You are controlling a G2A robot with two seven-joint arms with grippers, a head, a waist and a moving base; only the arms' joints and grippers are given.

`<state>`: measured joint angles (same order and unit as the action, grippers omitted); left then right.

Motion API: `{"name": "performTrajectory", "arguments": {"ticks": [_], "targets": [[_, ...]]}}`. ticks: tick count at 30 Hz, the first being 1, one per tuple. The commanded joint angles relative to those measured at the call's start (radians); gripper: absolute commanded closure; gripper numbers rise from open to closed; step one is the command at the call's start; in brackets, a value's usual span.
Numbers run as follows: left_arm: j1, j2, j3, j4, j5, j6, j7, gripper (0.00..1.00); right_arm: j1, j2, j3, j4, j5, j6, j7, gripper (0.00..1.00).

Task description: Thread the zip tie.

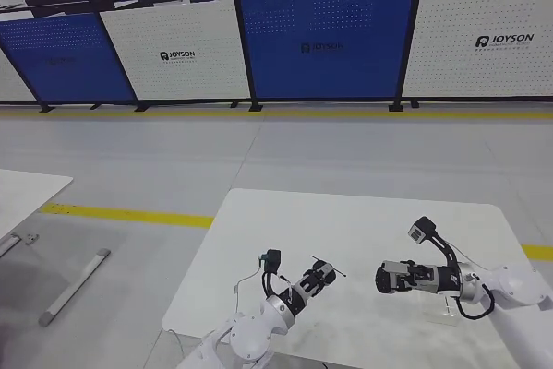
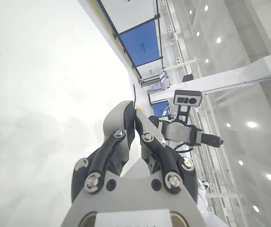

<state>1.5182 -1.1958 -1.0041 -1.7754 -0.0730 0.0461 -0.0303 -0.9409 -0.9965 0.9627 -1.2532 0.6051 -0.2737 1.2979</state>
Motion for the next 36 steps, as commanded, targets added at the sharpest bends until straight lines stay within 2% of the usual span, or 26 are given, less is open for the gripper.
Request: {"name": "performTrajectory", "arguments": {"ticks": [1,4,8,11,12,14,25,26,27,29,33,36], "targets": [[0.000,0.000,0.000,0.000,0.000,0.000,0.000,1.00,0.000,0.000,0.000,0.000,0.000,0.000,0.000,0.00],[0.000,0.000,0.000,0.000,0.000,0.000,0.000,1.00,-0.002,0.007,0.017,-0.032,-0.080,-0.006,-0.031,0.00],[0.000,0.000,0.000,0.000,0.000,0.000,0.000,1.00,-0.004,0.028,0.072,-0.059,-0.172,0.020,-0.026,0.00],[0.000,0.000,0.000,0.000,0.000,0.000,0.000,1.00,-0.005,0.044,0.112,-0.077,-0.168,0.060,0.068,0.00],[0.000,0.000,0.000,0.000,0.000,0.000,0.000,1.00,-0.001,0.050,0.123,-0.080,-0.214,0.070,0.064,0.00],[0.000,0.000,0.000,0.000,0.000,0.000,0.000,1.00,0.004,0.060,0.128,-0.097,-0.299,0.122,0.079,0.00],[0.000,0.000,0.000,0.000,0.000,0.000,0.000,1.00,0.005,0.060,0.130,-0.098,-0.304,0.129,0.076,0.00],[0.000,0.000,0.000,0.000,0.000,0.000,0.000,1.00,0.000,0.061,0.131,-0.104,-0.327,0.135,0.044,0.00],[0.000,0.000,0.000,0.000,0.000,0.000,0.000,1.00,-0.005,0.064,0.134,-0.122,-0.382,0.164,0.000,0.00],[0.000,0.000,0.000,0.000,0.000,0.000,0.000,1.00,-0.014,0.070,0.149,-0.149,-0.412,0.190,-0.023,0.00],[0.000,0.000,0.000,0.000,0.000,0.000,0.000,1.00,-0.019,0.093,0.200,-0.173,-0.509,0.223,0.023,0.00],[0.000,0.000,0.000,0.000,0.000,0.000,0.000,1.00,-0.004,0.102,0.205,-0.171,-0.598,0.247,0.047,0.00]]}}
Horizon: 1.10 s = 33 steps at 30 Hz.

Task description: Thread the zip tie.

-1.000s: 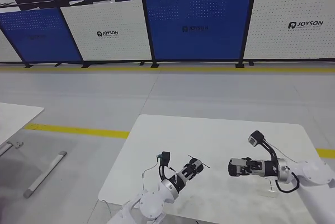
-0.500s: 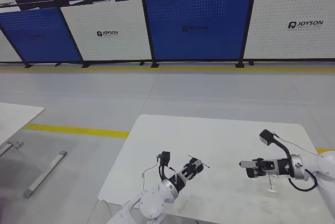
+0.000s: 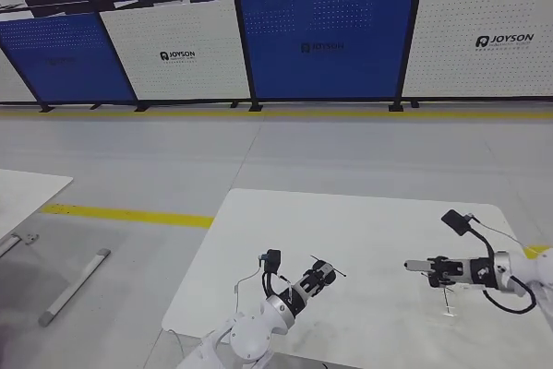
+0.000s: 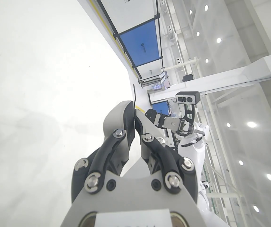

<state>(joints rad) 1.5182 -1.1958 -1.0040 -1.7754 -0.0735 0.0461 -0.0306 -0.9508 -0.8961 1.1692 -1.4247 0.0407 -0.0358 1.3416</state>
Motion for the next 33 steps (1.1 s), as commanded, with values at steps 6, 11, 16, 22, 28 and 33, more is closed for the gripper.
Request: {"name": "performTrajectory", "arguments": {"ticks": [6,11,16,22,28,33], "targets": [[0.000,0.000,0.000,0.000,0.000,0.000,0.000,1.00,0.023,0.004,-0.023,-0.012,-0.101,0.009,0.021,0.00],[0.000,0.000,0.000,0.000,0.000,0.000,0.000,1.00,0.023,0.004,-0.023,-0.012,-0.101,0.009,0.021,0.00],[0.000,0.000,0.000,0.000,0.000,0.000,0.000,1.00,0.014,0.006,-0.030,-0.027,-0.161,0.055,-0.008,0.00],[0.000,0.000,0.000,0.000,0.000,0.000,0.000,1.00,0.028,0.023,0.006,-0.065,-0.270,0.268,0.008,0.00],[0.000,0.000,0.000,0.000,0.000,0.000,0.000,1.00,0.051,0.027,-0.024,-0.081,-0.356,0.339,0.048,0.00],[0.000,0.000,0.000,0.000,0.000,0.000,0.000,1.00,0.051,0.027,-0.024,-0.081,-0.356,0.339,0.048,0.00]]}}
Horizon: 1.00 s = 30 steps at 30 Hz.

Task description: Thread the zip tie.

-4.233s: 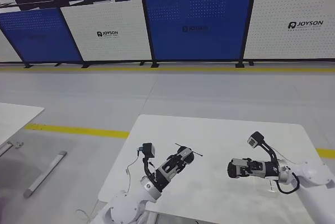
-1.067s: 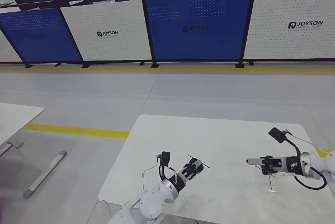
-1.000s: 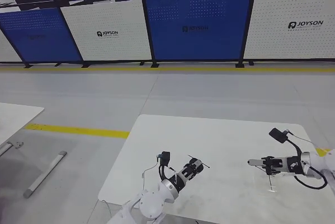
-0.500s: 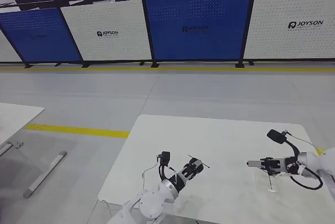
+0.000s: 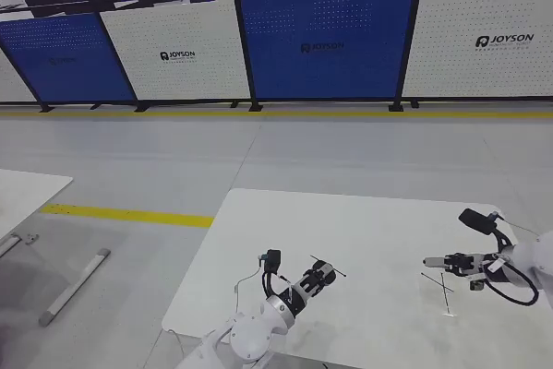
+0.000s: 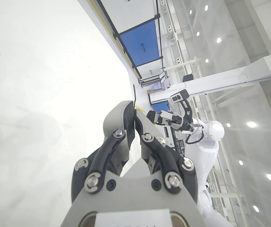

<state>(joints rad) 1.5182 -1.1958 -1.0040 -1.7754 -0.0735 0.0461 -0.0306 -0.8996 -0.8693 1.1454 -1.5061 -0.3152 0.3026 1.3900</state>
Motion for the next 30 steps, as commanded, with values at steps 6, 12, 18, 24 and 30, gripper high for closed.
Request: {"name": "performTrajectory", "arguments": {"ticks": [6,12,18,24,30], "targets": [[0.000,0.000,0.000,0.000,0.000,0.000,0.000,1.00,-0.010,0.000,-0.004,0.004,0.007,-0.030,0.000,0.00],[0.000,0.000,0.000,0.000,0.000,0.000,0.000,1.00,0.027,0.013,-0.077,0.041,-0.007,-0.009,0.000,0.00],[0.000,0.000,0.000,0.000,0.000,0.000,0.000,1.00,0.095,0.018,-0.166,0.078,-0.031,0.037,0.000,0.00],[0.000,0.000,0.000,0.000,0.000,0.000,0.000,1.00,0.095,0.018,-0.166,0.078,-0.031,0.037,0.000,0.00],[0.000,0.000,0.000,0.000,0.000,0.000,0.000,1.00,0.088,0.017,-0.205,0.045,-0.130,0.033,-0.001,0.00]]}}
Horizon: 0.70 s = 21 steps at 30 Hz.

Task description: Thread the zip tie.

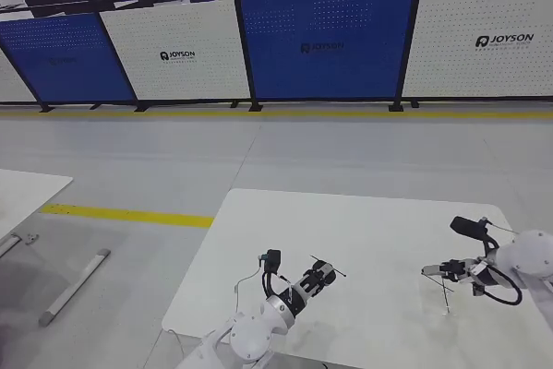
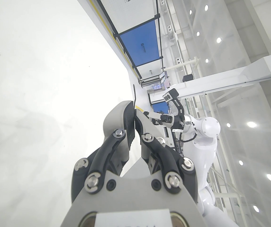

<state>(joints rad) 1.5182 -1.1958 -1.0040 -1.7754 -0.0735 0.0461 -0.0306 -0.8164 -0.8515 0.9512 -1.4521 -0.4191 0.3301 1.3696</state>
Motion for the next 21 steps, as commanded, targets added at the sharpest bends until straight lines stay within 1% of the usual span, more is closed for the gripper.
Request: {"name": "performTrajectory", "arguments": {"ticks": [1,3,5,14,15,16,18,19,21], "targets": [[0.000,0.000,0.000,0.000,0.000,0.000,0.000,1.00,0.010,-0.001,-0.020,-0.013,-0.037,0.005,0.020,0.00],[0.000,0.000,0.000,0.000,0.000,0.000,0.000,1.00,0.024,-0.003,-0.058,-0.013,-0.069,0.002,0.020,0.00],[0.000,0.000,0.000,0.000,0.000,0.000,0.000,1.00,0.042,-0.004,-0.082,-0.007,-0.080,0.010,0.020,0.00],[0.000,0.000,0.000,0.000,0.000,0.000,0.000,1.00,0.048,-0.004,-0.087,-0.006,-0.080,0.010,0.020,0.00],[0.000,0.000,0.000,0.000,0.000,0.000,0.000,1.00,0.039,-0.004,-0.088,-0.008,-0.079,-0.012,0.000,0.00],[0.000,0.000,0.000,0.000,0.000,0.000,0.000,1.00,0.034,-0.003,-0.094,-0.011,-0.092,-0.065,-0.001,0.00],[0.000,0.000,0.000,0.000,0.000,0.000,0.000,1.00,0.035,0.000,-0.091,-0.008,-0.101,-0.136,0.006,0.00],[0.000,0.000,0.000,0.000,0.000,0.000,0.000,1.00,0.036,0.003,-0.094,-0.009,-0.115,-0.192,0.020,0.00],[0.000,0.000,0.000,0.000,0.000,0.000,0.000,1.00,0.042,0.007,-0.095,-0.002,-0.119,-0.249,0.020,0.00]]}}
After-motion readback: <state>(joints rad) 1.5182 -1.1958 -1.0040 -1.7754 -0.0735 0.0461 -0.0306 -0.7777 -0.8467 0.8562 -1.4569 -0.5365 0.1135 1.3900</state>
